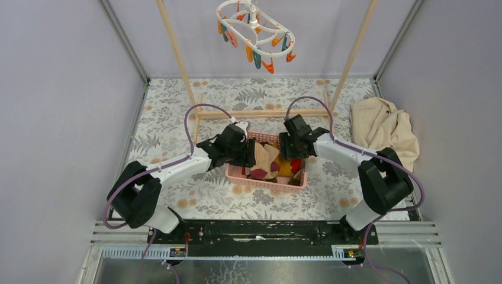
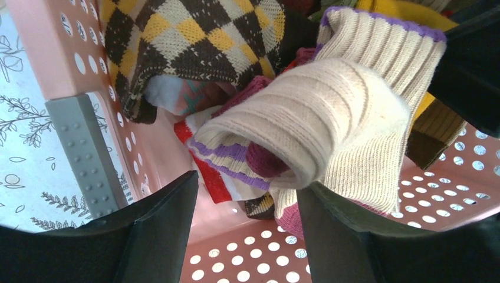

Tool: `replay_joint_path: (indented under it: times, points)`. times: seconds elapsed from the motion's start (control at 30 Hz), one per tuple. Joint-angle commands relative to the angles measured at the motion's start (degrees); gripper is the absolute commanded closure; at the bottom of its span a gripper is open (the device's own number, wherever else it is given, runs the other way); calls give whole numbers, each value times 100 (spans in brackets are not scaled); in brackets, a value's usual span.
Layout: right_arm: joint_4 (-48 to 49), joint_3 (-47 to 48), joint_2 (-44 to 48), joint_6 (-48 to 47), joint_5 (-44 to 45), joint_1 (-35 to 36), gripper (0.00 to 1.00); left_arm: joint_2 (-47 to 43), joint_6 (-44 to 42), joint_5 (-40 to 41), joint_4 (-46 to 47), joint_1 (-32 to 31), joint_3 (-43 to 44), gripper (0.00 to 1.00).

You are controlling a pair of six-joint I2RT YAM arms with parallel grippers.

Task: Remove the socks clipped to the hanger
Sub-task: Move the bin to the center of the board.

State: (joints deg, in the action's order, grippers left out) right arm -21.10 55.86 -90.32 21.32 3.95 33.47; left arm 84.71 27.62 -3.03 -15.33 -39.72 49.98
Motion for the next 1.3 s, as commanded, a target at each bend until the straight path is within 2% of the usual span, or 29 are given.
replay_joint_path:
  times: [0.0,0.17,0.8,1.27]
  points:
    - [157,470,-284,-218,261,-133,39,55,-65,285,449,-14,-20,32]
    - [198,781,-599,-317,223,-309,39,246,-179,484,555,-5,98,31]
    - [178,2346,-1683,-626,-29,-750,40,1028,-535,366,651,519,1124,31]
    - [54,3408,-2456,-434,-96,-947,40,1942,-679,338,820,987,1898,32]
